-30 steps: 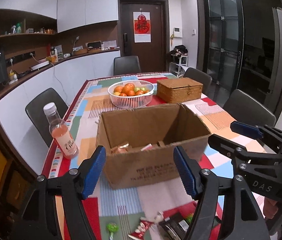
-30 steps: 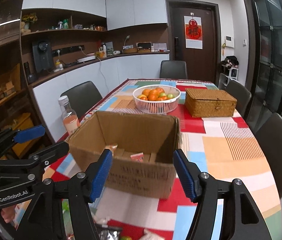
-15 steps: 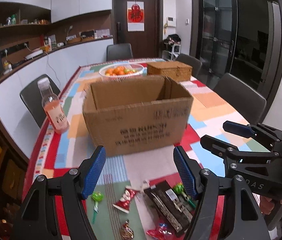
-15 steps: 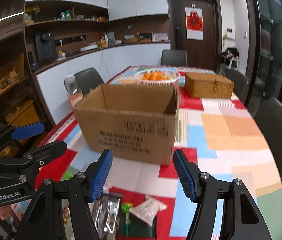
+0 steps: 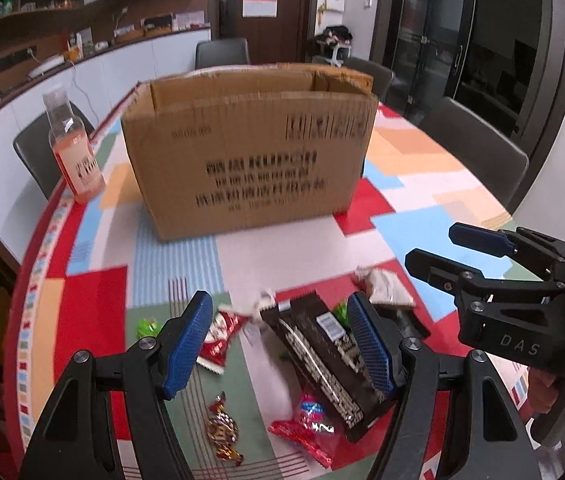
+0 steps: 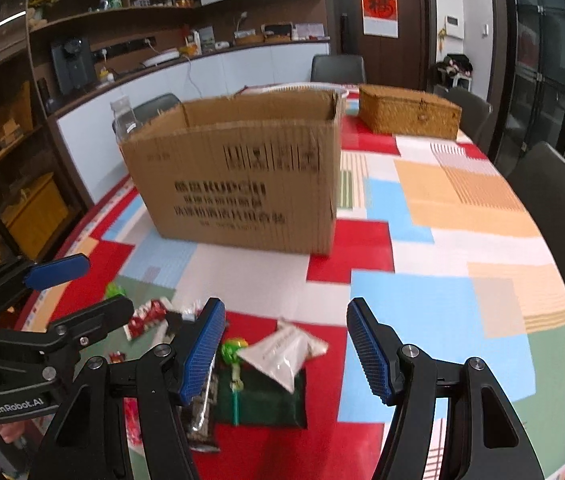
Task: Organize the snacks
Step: 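Move both tools back down to the snack pile, then grasp the dark chocolate bar with the left tool while the right tool grasps the white packet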
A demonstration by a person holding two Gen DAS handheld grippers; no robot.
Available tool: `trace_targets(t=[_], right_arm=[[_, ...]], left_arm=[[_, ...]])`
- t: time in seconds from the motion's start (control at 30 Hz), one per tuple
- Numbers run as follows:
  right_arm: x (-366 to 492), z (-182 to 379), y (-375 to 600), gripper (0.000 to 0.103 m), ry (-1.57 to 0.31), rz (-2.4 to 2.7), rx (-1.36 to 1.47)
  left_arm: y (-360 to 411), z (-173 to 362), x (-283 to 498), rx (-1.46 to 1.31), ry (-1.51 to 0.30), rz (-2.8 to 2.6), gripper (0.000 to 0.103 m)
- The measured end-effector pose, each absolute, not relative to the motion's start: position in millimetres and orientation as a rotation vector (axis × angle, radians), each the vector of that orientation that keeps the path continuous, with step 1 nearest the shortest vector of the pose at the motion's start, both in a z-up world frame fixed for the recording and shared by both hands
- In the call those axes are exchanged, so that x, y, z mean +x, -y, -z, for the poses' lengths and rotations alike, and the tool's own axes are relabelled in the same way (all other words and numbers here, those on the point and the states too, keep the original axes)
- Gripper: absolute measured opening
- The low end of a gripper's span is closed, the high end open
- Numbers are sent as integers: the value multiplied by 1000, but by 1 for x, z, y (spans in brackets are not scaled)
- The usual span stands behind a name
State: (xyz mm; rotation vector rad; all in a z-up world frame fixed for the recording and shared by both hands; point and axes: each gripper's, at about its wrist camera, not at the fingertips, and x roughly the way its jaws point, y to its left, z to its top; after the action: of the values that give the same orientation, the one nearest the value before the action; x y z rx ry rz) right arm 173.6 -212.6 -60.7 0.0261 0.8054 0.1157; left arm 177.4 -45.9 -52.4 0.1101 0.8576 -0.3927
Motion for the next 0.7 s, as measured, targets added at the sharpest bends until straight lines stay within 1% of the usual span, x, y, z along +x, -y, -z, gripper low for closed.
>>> trace_targets(t=[0.4,0.47,0.5,0.7], right_arm=[[177,90,217,64,-887,-96,51],[180,94,217,64,-896,-99,62],[181,95,218,64,-901,-101,67],[189,101,220,64,-922,-112,102]], left_arm=[[45,83,184,65,-938,424,67],[46,87,187,56,-952,429,65],[46,89,188,47,-961,435,62],[49,100,199,-1,-1009,465,53]])
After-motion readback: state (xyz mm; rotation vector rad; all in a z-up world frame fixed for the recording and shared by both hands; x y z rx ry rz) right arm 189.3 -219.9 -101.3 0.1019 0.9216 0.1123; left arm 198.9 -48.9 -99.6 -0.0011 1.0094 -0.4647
